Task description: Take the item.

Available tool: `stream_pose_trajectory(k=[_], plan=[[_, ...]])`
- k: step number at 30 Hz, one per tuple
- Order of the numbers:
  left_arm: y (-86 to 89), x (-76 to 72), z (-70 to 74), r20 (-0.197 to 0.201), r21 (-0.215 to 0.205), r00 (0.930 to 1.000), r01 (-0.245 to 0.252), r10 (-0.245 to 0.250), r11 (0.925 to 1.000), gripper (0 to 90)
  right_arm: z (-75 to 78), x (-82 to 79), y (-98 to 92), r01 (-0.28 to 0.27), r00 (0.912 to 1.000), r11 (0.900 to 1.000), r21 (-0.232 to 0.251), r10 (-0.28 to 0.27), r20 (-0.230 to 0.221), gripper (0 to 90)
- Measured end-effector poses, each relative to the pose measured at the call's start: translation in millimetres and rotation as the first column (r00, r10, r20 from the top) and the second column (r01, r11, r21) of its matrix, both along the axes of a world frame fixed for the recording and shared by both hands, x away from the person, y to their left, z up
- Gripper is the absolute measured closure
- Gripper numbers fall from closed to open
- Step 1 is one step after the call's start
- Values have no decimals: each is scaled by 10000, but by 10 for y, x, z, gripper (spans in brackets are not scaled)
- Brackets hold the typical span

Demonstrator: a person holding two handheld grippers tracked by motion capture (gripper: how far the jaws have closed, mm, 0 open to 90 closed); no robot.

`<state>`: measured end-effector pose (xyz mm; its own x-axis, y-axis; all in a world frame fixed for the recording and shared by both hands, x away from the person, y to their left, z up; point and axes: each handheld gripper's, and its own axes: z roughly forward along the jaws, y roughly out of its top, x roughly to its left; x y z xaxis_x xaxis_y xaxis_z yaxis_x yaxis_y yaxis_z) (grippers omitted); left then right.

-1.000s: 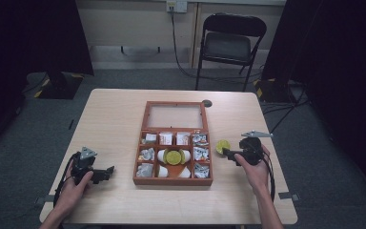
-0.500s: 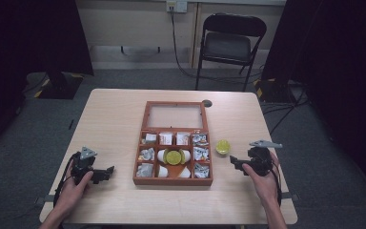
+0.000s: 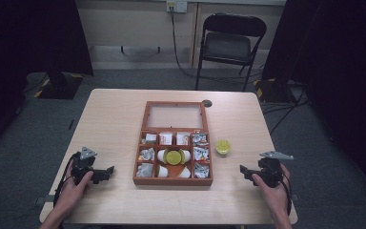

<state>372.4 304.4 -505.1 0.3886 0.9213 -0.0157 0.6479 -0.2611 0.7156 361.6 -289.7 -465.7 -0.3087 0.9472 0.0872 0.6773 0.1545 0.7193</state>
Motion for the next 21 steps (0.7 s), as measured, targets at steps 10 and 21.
stream_pose_trajectory(k=[10,21], plan=[[-3,0,-2,5,-51,10000,-18,18,10000,0,-272,-49,-50,321,9992,9932,-1122,-347,-210,146],[-3,0,-2,5,-50,10000,-17,17,10000,0,-340,-94,-30,656,9973,9935,-932,-621,398,109]])
